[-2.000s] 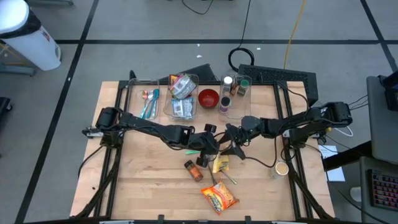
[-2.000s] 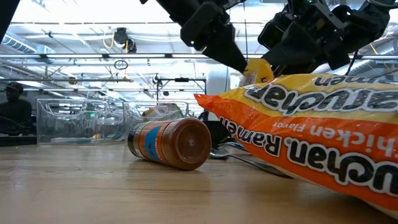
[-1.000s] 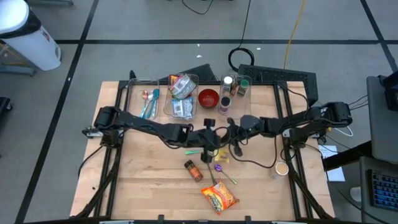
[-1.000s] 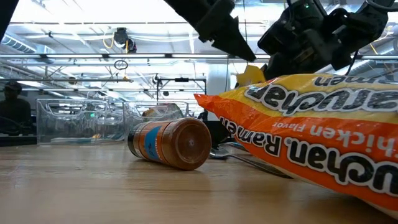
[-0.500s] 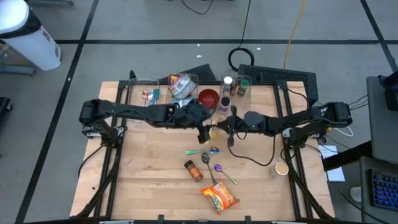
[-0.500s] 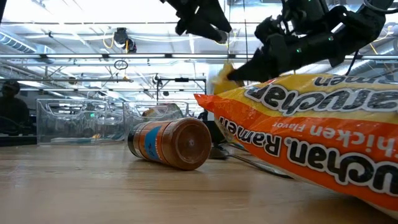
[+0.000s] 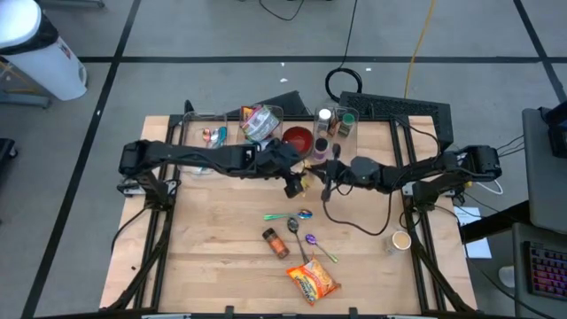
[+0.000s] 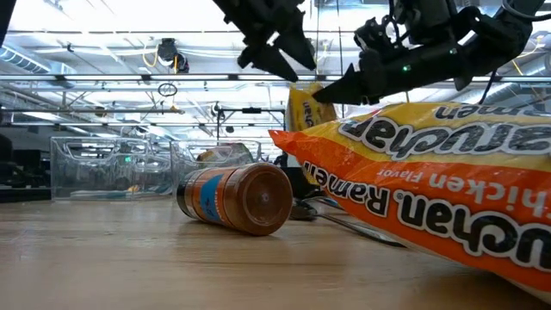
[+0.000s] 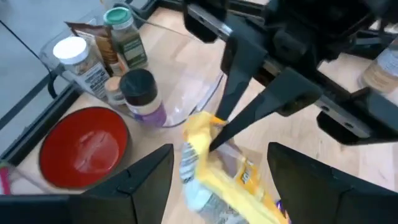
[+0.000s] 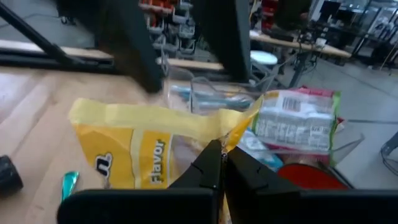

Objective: Pick & Place Food Item
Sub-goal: Put the yellow noodle pack into the middle transparent bin

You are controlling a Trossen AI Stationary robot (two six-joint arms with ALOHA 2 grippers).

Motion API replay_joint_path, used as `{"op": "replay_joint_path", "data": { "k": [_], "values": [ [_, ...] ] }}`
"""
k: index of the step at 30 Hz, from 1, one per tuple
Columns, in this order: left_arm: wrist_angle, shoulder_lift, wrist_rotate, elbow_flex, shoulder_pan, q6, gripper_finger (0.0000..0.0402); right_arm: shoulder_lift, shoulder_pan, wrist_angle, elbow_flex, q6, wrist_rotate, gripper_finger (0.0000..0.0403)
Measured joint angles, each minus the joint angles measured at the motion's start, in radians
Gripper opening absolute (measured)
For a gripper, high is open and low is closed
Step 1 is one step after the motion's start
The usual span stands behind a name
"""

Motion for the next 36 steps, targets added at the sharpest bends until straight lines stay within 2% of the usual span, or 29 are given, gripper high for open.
{"op": "replay_joint_path", "data": {
  "k": [10, 17, 22, 36],
  "values": [
    [-0.014, 0.038, -0.033, 0.000, 0.015, -0.003, 0.0274, 0.000, -0.006, 0.043, 0.000, 0.000, -0.001, 0.0000],
    [-0.015, 0.039, -0.015, 0.000, 0.027, -0.016, 0.0268, 0.000, -0.006, 0.051, 0.000, 0.000, -0.003, 0.0000],
    [-0.017, 0.041, 0.009, 0.000, 0.035, -0.045, 0.0228, 0.000, -0.006, 0.058, 0.000, 0.000, -0.003, 0.0000],
    [-0.013, 0.061, 0.038, 0.000, 0.049, -0.039, 0.0083, 0.000, -0.005, 0.057, 0.000, -0.002, -0.004, 0.0000]
  ]
}}
